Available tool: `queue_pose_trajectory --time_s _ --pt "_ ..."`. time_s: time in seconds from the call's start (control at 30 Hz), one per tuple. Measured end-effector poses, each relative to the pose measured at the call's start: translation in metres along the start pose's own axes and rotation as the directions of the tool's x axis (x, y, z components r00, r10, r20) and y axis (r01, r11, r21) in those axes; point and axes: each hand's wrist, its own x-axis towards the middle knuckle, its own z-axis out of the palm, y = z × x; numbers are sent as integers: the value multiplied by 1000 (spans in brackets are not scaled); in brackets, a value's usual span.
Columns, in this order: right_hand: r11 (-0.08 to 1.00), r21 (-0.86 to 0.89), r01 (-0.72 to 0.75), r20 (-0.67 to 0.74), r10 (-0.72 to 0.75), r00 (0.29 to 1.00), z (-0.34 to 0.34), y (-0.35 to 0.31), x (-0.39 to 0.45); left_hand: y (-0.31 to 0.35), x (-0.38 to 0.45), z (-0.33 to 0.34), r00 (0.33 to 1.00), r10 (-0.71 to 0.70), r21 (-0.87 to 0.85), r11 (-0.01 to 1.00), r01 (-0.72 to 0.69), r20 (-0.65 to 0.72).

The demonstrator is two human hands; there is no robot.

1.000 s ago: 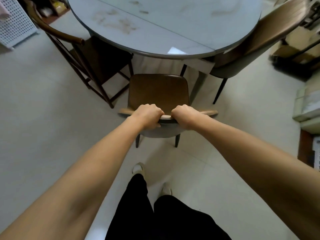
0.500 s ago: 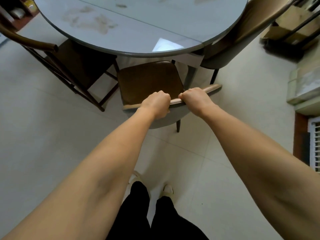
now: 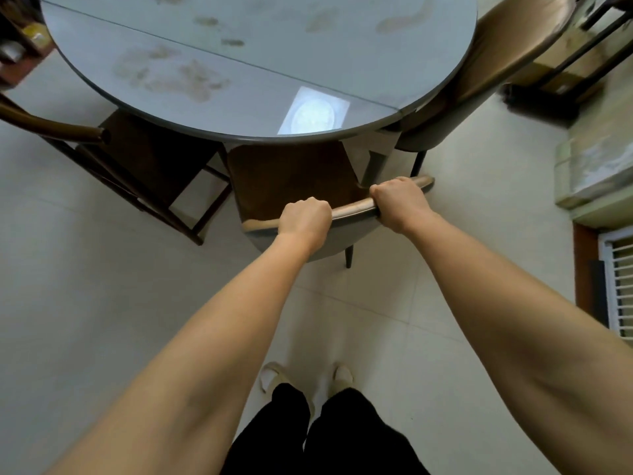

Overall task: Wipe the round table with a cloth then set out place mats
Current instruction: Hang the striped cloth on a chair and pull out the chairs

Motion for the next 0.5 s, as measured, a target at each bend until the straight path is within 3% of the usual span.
queue_pose_trajectory --time_s 0.2,0.5 --pt "1000 -3 -31 43 31 999 -5 -13 21 -27 22 -13 989 92 -31 996 -89 118" --pt "994 47 97 -36 -95 995 -8 -11 60 -44 53 -24 985 -105 62 993 97 139"
